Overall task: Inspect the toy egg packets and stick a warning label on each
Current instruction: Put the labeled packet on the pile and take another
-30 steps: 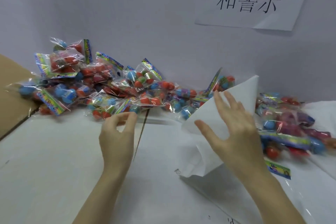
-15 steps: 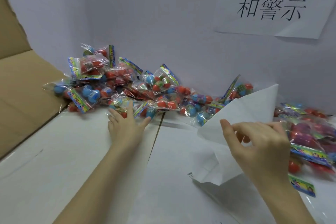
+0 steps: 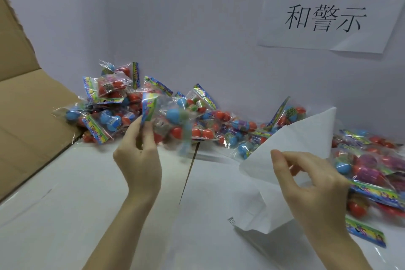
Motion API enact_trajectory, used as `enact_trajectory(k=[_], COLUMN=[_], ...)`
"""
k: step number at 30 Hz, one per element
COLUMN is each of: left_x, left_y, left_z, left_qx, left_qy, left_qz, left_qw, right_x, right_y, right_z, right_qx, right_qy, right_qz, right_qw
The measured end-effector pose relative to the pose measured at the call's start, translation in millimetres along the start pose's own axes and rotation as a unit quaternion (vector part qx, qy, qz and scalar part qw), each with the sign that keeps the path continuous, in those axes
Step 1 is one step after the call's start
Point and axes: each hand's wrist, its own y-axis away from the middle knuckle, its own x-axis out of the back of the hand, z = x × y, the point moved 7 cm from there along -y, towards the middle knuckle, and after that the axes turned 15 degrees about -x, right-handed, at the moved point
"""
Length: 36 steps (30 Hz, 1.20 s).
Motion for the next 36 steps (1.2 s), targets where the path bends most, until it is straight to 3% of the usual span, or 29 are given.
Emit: enact_trajectory(k=[3,6,8,10,14,16,19,22,25,31,36], left_x=[-26.4,-49.2,-54.9,-57.6,-60.6,-65.0,-72.1,-75.0,-74.8,-68.4,-64.8], left_y=[-5.4,6.3,12.5,16.5,30.3,48.6,78.3,91.3,90.4,87.1,84.6], left_z=[40.6,69.1,78.4,83.7,58.7,48.3,49.9,55.4,50.2,37.4,37.7], left_qx=[0.002,0.023,0.004,-0.004,0.115,0.177,0.21,0.231,0.257,0.292,0.279], left_qy=[0.191,0.278,0.274,0.277,0.283,0.268,0.282,0.319,0.35,0.36,0.352], left_qz=[-0.152,-0.318,-0.364,-0.369,-0.306,-0.356,-0.465,-0.483,-0.438,-0.348,-0.318], left_qw=[0.97,0.906,0.89,0.887,0.902,0.877,0.813,0.782,0.787,0.815,0.835], right_x=[-11.1,-30.2,-38.8,-43.0,-46.3,-44.5,-40.2,-37.5,-40.5,-53.4,-55.8], right_y=[-2.1,5.7,13.6,19.6,19.9,16.4,13.0,14.5,15.9,25.8,29.6], right_z=[5.8,10.2,5.5,2.0,15.6,15.2,12.1,10.5,10.4,5.4,7.0], right_qx=[-0.122,-0.235,-0.266,-0.278,-0.341,-0.351,-0.347,-0.335,-0.328,-0.303,-0.302], right_qy=[-0.17,-0.299,-0.34,-0.331,-0.328,-0.369,-0.386,-0.36,-0.327,-0.245,-0.24], right_qz=[-0.128,-0.297,-0.393,-0.44,-0.393,-0.361,-0.32,-0.288,-0.295,-0.428,-0.425], right_qw=[0.969,0.876,0.812,0.787,0.789,0.782,0.792,0.822,0.836,0.815,0.819])
